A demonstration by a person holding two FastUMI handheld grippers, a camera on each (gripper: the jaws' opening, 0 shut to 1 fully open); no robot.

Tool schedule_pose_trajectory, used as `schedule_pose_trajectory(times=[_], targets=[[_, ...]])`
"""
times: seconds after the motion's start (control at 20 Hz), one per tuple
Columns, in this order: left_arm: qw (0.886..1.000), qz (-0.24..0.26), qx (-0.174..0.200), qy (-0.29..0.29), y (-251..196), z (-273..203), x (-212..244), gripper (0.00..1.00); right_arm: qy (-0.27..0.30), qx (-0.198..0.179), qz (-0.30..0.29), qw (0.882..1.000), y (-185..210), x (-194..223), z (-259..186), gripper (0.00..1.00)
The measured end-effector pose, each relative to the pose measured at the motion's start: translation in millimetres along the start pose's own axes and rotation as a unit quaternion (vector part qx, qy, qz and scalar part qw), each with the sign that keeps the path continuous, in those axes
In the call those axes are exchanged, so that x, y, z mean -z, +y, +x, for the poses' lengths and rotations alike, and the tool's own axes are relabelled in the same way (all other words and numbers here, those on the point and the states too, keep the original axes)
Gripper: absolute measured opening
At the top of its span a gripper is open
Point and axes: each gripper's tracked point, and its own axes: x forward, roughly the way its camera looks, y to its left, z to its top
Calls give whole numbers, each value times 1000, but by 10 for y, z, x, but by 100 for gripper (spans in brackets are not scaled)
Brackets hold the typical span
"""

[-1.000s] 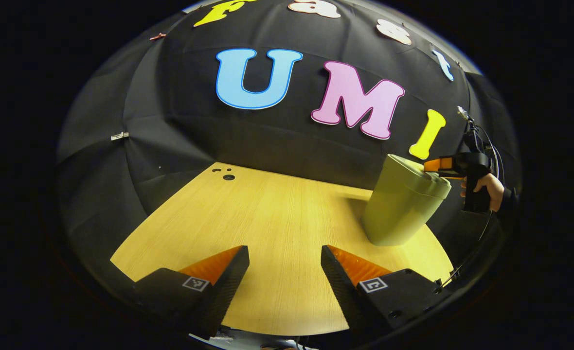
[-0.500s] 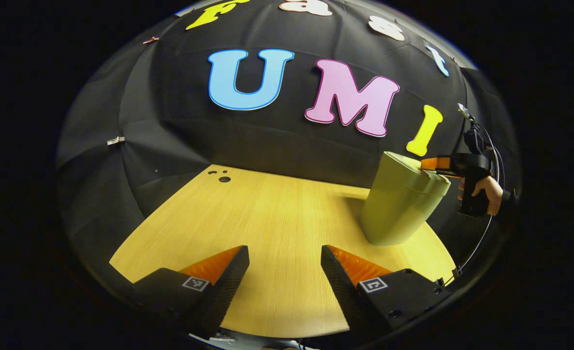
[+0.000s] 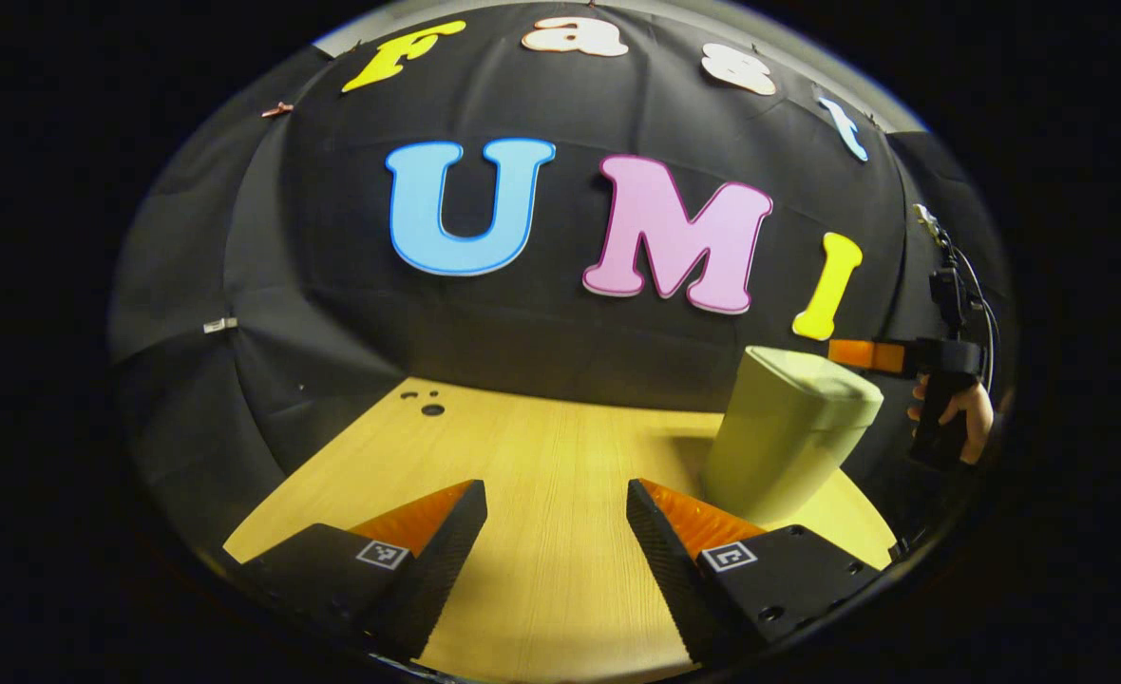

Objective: Press the lid of the desktop garbage bin to open it, pick up the crumpled paper on the desktop and throw it into the bin, then pick up the pop can on the desktop and drop it into the bin, and finally close the garbage bin lid.

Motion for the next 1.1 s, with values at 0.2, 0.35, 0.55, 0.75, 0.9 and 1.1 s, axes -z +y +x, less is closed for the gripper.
schedule_pose_trajectory(times=[0.2,0.35,0.55,0.75,0.9,1.1], targets=[[999,14,19,-38,-120,-129,-338,96,-25,-5,-10,1000,332,-98,-428,98],[997,36,45,-57,-165,-264,-500,96,-36,9,1,999,493,-139,-765,97],[991,61,80,-91,-192,-455,-545,95,-62,51,21,997,539,-165,-1239,96],[990,74,87,-88,-179,-618,-343,96,-66,61,27,996,617,14,-1664,96],[990,80,79,-89,-199,-713,-262,96,-48,59,15,997,659,205,-1758,93],[991,75,64,-88,-329,-775,-278,96,-42,31,24,998,750,323,-1756,96]])
